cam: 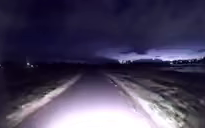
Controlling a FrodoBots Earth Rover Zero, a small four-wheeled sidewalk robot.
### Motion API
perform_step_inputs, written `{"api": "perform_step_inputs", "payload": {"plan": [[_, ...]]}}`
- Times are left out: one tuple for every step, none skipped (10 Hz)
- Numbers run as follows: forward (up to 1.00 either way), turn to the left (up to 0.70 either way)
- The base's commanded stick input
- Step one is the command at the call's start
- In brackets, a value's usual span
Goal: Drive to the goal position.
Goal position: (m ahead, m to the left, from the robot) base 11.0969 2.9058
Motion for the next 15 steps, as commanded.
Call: {"api": "perform_step_inputs", "payload": {"plan": [[0.70, 0.00], [0.70, 0.00], [0.70, 0.00], [0.70, 0.00], [0.70, 0.00], [0.70, 0.00], [0.70, 0.00], [0.70, 0.00], [0.70, 0.00], [0.70, 0.00], [0.70, 0.00], [0.70, 0.28], [0.70, 0.32], [0.70, 0.00], [0.70, 0.00]]}}
